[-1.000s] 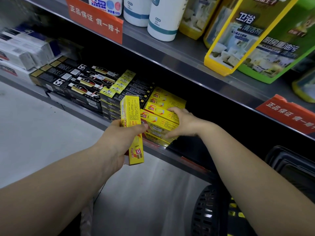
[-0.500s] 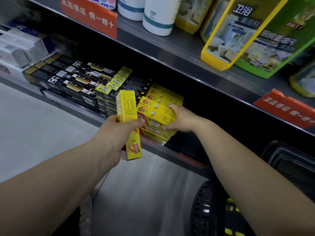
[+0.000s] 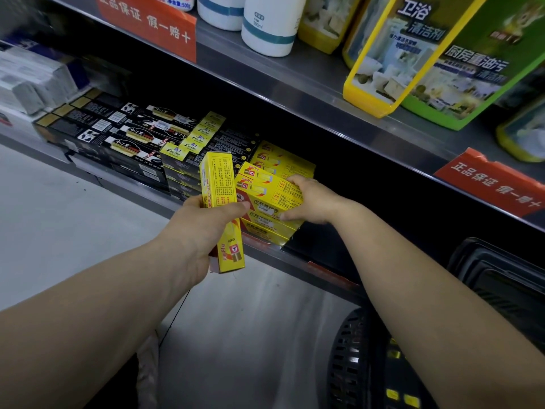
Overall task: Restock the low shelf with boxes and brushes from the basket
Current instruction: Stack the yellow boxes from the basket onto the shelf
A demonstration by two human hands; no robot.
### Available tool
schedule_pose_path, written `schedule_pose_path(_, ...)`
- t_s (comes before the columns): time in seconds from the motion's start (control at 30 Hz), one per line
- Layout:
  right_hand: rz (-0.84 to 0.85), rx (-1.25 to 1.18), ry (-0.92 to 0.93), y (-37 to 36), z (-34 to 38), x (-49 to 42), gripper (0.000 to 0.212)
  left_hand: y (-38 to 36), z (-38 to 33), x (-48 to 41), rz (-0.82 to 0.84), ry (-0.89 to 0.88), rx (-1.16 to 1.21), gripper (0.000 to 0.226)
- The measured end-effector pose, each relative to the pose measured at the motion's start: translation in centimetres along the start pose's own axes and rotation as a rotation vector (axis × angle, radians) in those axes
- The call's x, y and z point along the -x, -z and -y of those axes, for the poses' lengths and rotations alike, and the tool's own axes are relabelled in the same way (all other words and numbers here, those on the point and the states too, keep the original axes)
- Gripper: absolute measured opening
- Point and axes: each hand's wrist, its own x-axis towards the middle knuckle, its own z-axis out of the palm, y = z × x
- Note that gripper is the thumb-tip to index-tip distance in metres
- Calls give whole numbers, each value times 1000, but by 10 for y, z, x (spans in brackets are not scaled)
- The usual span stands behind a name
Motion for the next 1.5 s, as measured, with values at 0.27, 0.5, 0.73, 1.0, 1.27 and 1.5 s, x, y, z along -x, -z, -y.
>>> schedule_pose_path(0.27, -164, -169, 91, 14, 28, 18, 71, 0, -2, 1, -16, -42, -57, 56)
schedule_pose_path(0.5, 76, -790, 328, 25, 56, 44, 14, -10, -2, 7, 142, -172, -350, 56)
schedule_pose_path(0.73, -413, -1280, -298, 49, -5, 20, 27, -9, -5, -2, 16, -208, -231, 56)
schedule_pose_path(1.0, -301, -988, -317, 21, -17, -17, 52, -10, -1, -2, 85, -231, -290, 39)
schedule_pose_path(1.27, -138, -616, -174, 7, -23, -20, 45, -14, -1, -3, 99, -231, -334, 36)
schedule_pose_path(1.5, -127, -583, -112, 4, -19, -19, 44, -18, -3, 7, 104, -235, -340, 38)
